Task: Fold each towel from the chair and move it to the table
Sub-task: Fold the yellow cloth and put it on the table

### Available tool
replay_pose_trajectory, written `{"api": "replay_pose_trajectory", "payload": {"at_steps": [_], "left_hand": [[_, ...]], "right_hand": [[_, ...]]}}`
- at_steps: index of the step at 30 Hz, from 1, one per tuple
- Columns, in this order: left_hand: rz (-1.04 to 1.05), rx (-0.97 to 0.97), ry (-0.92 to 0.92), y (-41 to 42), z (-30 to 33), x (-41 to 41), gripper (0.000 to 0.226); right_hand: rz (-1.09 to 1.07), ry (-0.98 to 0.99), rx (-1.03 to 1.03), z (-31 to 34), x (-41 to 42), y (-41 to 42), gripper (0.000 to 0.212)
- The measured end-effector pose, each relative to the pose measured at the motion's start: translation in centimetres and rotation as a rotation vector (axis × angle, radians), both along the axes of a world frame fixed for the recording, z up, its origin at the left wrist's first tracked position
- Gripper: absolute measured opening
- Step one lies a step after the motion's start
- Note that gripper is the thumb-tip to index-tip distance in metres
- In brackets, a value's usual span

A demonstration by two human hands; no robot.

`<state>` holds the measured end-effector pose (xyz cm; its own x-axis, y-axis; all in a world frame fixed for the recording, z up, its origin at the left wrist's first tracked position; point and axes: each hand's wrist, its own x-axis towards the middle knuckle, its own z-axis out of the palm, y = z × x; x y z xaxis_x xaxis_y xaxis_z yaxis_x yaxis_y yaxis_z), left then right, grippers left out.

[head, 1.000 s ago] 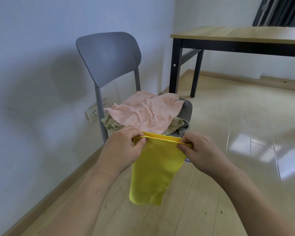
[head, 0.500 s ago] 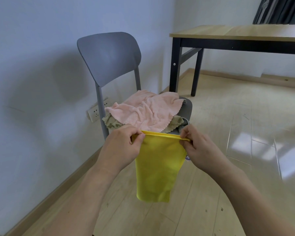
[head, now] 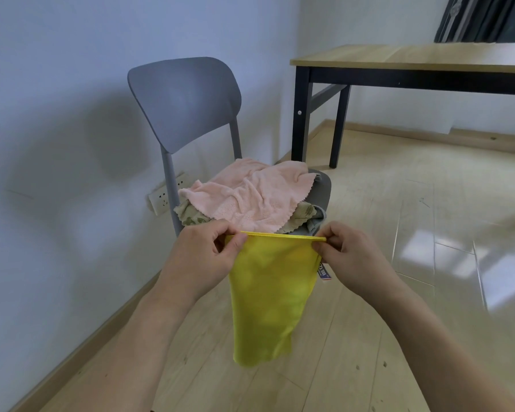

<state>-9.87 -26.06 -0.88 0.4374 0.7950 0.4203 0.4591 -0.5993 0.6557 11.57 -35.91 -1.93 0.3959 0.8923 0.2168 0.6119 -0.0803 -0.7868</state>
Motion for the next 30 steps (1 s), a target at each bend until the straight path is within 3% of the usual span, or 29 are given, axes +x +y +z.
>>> {"api": "replay_pose_trajectory", "payload": {"at_steps": [4, 12, 18, 21, 24, 26, 30], "left_hand": [[-0.043, 0.033, 0.003, 0.1, 0.0, -0.3, 0.015], [-0.037, 0.021, -0.004, -0.2, 0.1, -0.4, 0.01], [-0.033, -0.022, -0.048, -1.2, 0.7, -0.1, 0.01], [-0.022, -0.05, -0.099, -1.6, 0.9, 0.1, 0.015], [-0.033, -0.053, -0.108, -2.1, 1.2, 0.2, 0.018], [-0.048, -0.057, -0.107, -2.3, 1.3, 0.1, 0.017], [-0.066, -0.02, -0.035, -2.4, 2.1, -0.3, 0.014]], "right_hand": [[0.031, 0.056, 0.009, -0.1, 0.1, 0.0, 0.033], [0.006, 0.217, 0.012, 0.4, -0.9, -0.2, 0.027], [-0.058, 0.478, -0.046, 0.8, -1.6, -0.4, 0.029], [-0.055, 0.582, 0.021, 1.5, -2.2, -0.8, 0.007], [-0.016, 0.641, 0.045, 2.0, -2.1, -1.3, 0.017], [0.022, 0.639, 0.012, 1.9, -1.7, -1.5, 0.004], [0.08, 0.536, 0.036, 1.6, -0.9, -2.1, 0.015]]}}
